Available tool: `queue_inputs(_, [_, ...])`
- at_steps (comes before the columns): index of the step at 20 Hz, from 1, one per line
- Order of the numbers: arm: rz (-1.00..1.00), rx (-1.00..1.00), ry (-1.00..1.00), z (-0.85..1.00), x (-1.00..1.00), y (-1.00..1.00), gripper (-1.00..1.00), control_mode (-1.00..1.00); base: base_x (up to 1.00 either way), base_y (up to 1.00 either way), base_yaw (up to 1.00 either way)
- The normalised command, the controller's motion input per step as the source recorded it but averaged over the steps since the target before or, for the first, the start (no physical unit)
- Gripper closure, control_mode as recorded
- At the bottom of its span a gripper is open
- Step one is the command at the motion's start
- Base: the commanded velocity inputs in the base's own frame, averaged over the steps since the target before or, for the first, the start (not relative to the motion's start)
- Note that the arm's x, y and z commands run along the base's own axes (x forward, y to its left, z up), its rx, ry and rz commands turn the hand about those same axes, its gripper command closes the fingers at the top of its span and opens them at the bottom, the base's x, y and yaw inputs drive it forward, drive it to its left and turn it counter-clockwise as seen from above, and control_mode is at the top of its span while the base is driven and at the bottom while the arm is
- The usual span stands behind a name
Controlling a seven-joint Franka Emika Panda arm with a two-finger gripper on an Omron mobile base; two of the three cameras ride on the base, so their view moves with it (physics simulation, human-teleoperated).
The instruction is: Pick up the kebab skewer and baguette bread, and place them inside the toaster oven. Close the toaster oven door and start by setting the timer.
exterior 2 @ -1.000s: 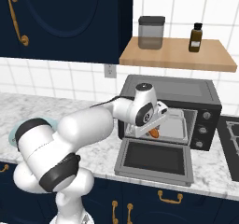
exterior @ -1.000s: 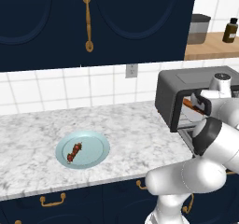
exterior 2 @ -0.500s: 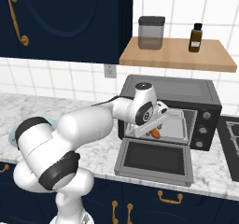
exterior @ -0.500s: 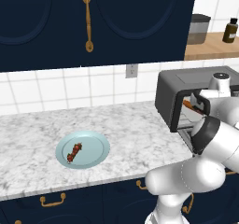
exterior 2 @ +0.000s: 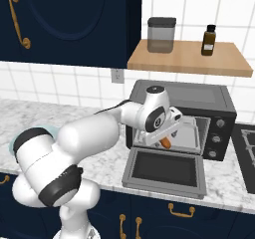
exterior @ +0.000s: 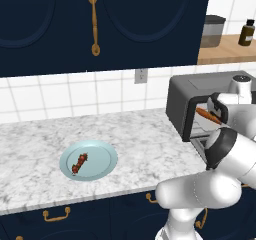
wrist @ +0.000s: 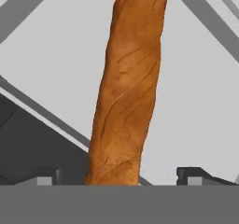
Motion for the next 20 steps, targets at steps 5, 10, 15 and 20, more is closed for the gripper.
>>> queue_inputs(5, [-0.24, 0.00, -0.02, 0.09, -0.92, 0.36, -1.00, -1.00, 0.00, 0.00, 0.00])
queue_inputs(10, [-0.33, 0.00, -0.07, 0.01, -0.84, 1.00, -1.00, -1.00, 0.00, 0.00, 0.00])
queue_inputs(15, [-0.08, -0.01, -0.02, 0.10, -0.28, 1.00, -1.00, -1.00, 0.00, 0.00, 0.00])
queue_inputs(20, [0.00, -0.04, 0.00, 0.14, -0.03, 1.00, -1.00, -1.00, 0.00, 0.00, 0.00])
